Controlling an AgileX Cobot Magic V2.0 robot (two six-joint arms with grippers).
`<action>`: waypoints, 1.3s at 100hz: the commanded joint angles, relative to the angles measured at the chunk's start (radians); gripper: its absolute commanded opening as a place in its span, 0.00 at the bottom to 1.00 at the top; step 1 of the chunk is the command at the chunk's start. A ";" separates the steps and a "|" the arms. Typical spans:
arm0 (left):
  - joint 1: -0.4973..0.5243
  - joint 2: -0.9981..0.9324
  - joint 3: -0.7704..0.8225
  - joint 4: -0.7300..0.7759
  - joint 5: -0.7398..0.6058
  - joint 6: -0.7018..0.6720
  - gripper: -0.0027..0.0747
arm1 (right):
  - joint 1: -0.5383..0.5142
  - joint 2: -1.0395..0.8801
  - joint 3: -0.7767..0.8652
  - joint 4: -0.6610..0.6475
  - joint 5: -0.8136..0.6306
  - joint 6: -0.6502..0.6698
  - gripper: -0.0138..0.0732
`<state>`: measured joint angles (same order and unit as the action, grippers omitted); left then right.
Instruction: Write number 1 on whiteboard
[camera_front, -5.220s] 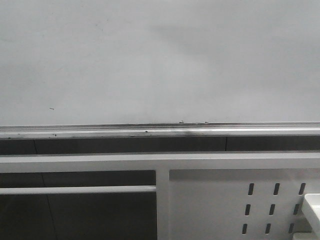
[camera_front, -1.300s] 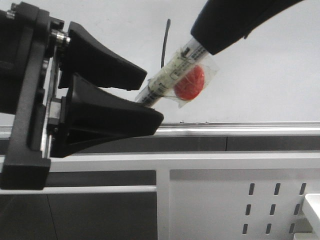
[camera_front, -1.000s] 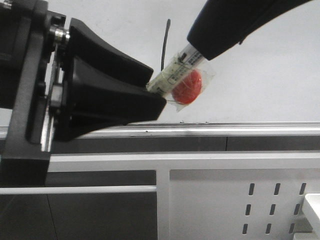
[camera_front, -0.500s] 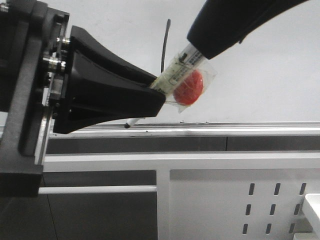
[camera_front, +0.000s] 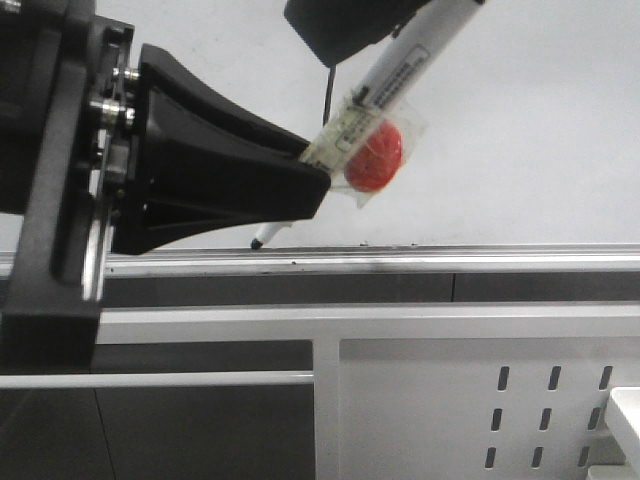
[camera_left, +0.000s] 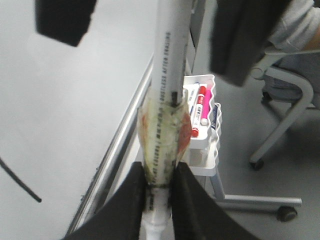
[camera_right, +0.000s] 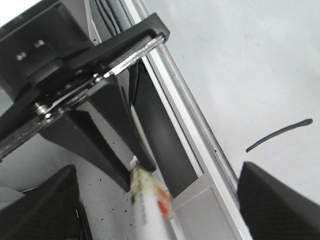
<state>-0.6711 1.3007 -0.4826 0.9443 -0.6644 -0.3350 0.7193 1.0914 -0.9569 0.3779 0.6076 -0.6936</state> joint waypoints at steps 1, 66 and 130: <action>-0.008 -0.018 -0.023 -0.097 -0.051 -0.013 0.01 | -0.005 -0.060 -0.034 0.005 -0.072 -0.011 0.79; -0.016 -0.018 0.322 -1.007 -0.625 0.265 0.01 | -0.005 -0.383 -0.019 -0.177 0.021 0.054 0.09; -0.177 0.097 0.292 -1.336 -0.696 0.335 0.01 | -0.005 -0.275 0.021 -0.186 0.012 0.052 0.09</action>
<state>-0.8405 1.4054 -0.1550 -0.3875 -1.1350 0.0000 0.7193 0.8091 -0.9093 0.1936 0.6910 -0.6425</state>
